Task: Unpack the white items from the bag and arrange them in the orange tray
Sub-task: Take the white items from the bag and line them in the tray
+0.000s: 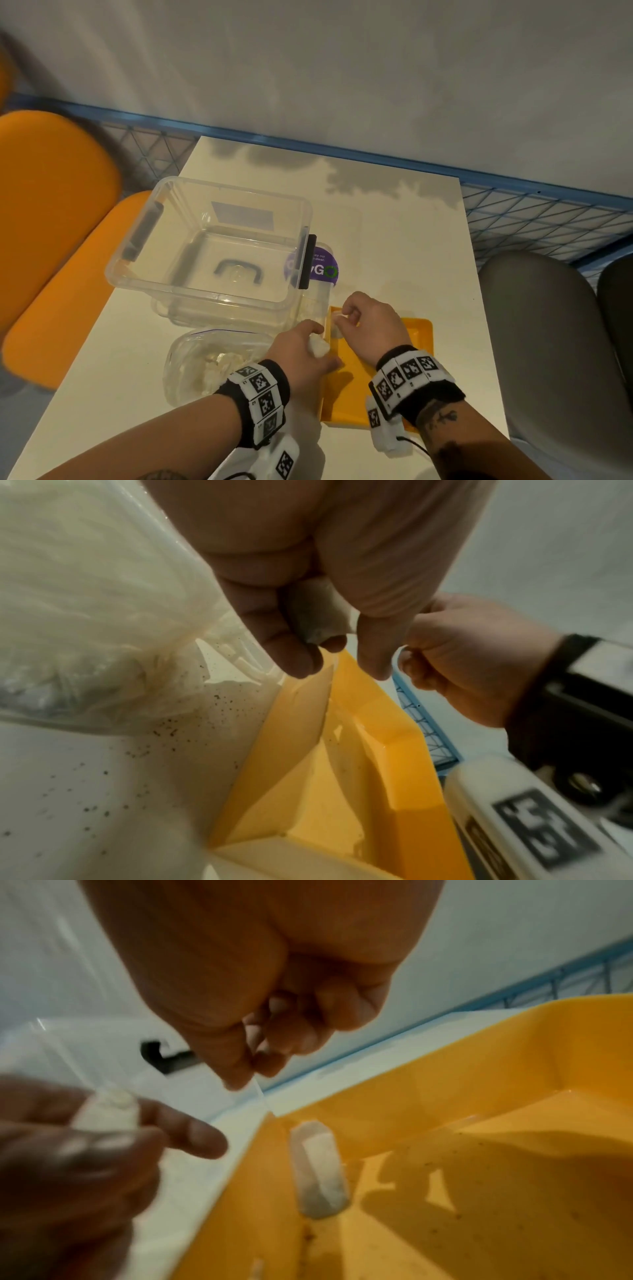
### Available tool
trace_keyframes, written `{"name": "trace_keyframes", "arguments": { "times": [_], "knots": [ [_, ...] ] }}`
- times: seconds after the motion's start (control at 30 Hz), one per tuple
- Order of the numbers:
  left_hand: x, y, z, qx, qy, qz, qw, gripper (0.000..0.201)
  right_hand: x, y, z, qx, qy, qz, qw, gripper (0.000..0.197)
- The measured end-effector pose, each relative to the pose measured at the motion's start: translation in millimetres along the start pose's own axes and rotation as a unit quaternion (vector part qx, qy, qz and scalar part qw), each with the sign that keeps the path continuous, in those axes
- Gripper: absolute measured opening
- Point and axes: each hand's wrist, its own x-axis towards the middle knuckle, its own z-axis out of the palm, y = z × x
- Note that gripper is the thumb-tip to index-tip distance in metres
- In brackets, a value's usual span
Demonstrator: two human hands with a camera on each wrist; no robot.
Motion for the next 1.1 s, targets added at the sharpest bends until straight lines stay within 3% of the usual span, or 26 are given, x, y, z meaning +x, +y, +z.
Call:
{"name": "trace_keyframes", "arguments": {
  "times": [0.1, 0.17, 0.3, 0.47, 0.63, 0.73, 0.83, 0.9, 1.1],
  "knots": [
    [-0.8, 0.7, 0.4, -0.05, -0.009, 0.028, 0.998, 0.066, -20.8, 0.2, -4.5, 0.146, -0.063, -0.009, 0.987, 0.02],
    [-1.3, 2.1, 0.4, -0.061, -0.014, 0.056, 0.996, 0.064, -30.3, 2.3, -0.7, 0.151, -0.086, -0.024, 0.984, 0.026],
    [-3.4, 7.7, 0.2, -0.054, -0.043, 0.091, 0.993, 0.061, -35.0, 11.8, 3.7, 0.159, -0.021, -0.011, 0.987, 0.01],
    [1.9, 3.0, -4.0, -0.035, -0.061, 0.093, 0.993, 0.027, -37.5, 18.4, -0.2, 0.164, -0.004, -0.015, 0.986, 0.008],
    [9.9, 3.1, -8.2, 0.013, 0.013, 0.095, 0.995, 0.027, -26.6, 29.6, -4.6, 0.101, 0.011, -0.017, 0.995, 0.009],
    [13.9, 1.8, -5.5, 0.039, 0.02, 0.07, 0.997, 0.038, -16.6, 32.6, -0.1, 0.004, -0.074, -0.016, 0.997, 0.012],
    [18.2, 2.7, -0.6, 0.057, -0.001, 0.045, 0.997, 0.053, -8.4, 31.0, 10.0, -0.097, -0.17, -0.014, 0.98, 0.014],
    [21.0, 1.4, 2.6, 0.054, -0.009, 0.03, 0.998, 0.056, -2.4, 28.6, 15.8, -0.138, -0.197, -0.016, 0.971, 0.015],
    [24.4, -1.7, 4.5, 0.056, -0.006, 0.033, 0.998, 0.052, 16.5, 21.4, 27.3, -0.156, -0.095, -0.001, 0.983, 0.011]
  ]
}}
